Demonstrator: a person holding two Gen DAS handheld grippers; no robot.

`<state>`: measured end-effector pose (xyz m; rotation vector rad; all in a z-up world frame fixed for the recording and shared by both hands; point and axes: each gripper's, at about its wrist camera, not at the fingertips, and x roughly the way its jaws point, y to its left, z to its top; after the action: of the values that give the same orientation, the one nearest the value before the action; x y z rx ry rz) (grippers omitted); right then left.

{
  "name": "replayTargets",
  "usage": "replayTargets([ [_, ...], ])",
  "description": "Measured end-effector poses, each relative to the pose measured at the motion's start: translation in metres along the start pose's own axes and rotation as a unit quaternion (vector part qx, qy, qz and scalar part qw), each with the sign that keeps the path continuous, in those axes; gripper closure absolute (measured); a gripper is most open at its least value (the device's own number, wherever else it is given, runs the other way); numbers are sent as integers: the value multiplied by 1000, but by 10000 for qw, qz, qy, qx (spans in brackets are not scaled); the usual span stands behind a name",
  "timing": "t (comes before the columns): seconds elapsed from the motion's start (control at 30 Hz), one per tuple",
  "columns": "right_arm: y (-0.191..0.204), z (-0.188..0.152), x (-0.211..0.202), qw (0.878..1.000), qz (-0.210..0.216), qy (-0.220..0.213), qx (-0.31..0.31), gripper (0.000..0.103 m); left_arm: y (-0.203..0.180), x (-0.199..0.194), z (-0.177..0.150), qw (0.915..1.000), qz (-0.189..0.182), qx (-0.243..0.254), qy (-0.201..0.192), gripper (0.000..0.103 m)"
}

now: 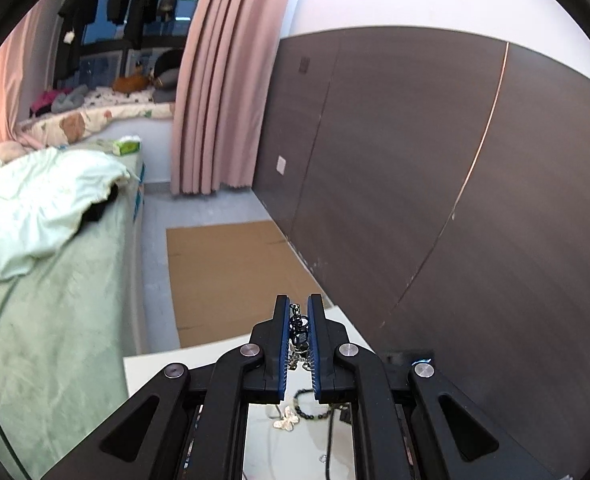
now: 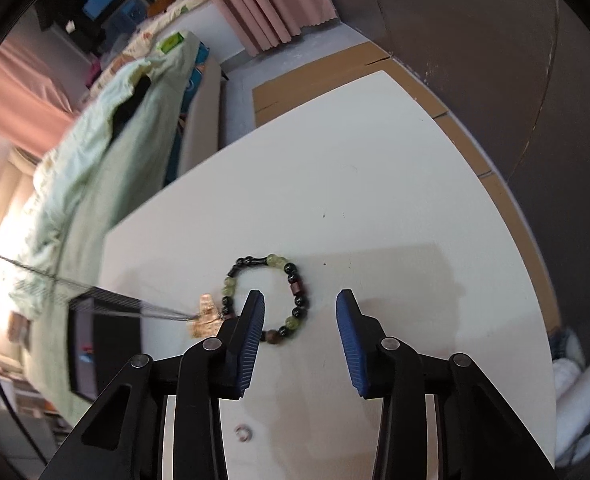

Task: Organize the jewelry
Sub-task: 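Lift the pendant bracelet with the left gripper and carry it toward the box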

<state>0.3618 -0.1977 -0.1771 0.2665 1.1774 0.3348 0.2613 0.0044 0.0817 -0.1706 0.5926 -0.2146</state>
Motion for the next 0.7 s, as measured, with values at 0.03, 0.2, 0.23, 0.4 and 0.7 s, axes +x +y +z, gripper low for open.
replayTargets([
  [0.03, 3, 0, 3, 9999, -129, 4, -72, 65, 1, -4, 3, 10000, 13, 5, -40, 94],
  [0.2, 17, -1, 11, 9972, -614, 46, -413, 71, 3, -31, 19, 9995, 110, 71, -283, 94],
  [0.23, 20, -2, 13, 9961, -727, 68, -504, 72, 2, -37, 24, 9993, 137, 104, -343, 94],
  [0.4, 32, -9, 14, 9927, -865, 89, -835, 94, -2, -60, 44, 9975, 267, 276, -589, 94],
  [0.7, 42, -8, -49, 9959, 171, -662, -594, 94, 11, -100, 58, 9936, 617, 310, -890, 94],
])
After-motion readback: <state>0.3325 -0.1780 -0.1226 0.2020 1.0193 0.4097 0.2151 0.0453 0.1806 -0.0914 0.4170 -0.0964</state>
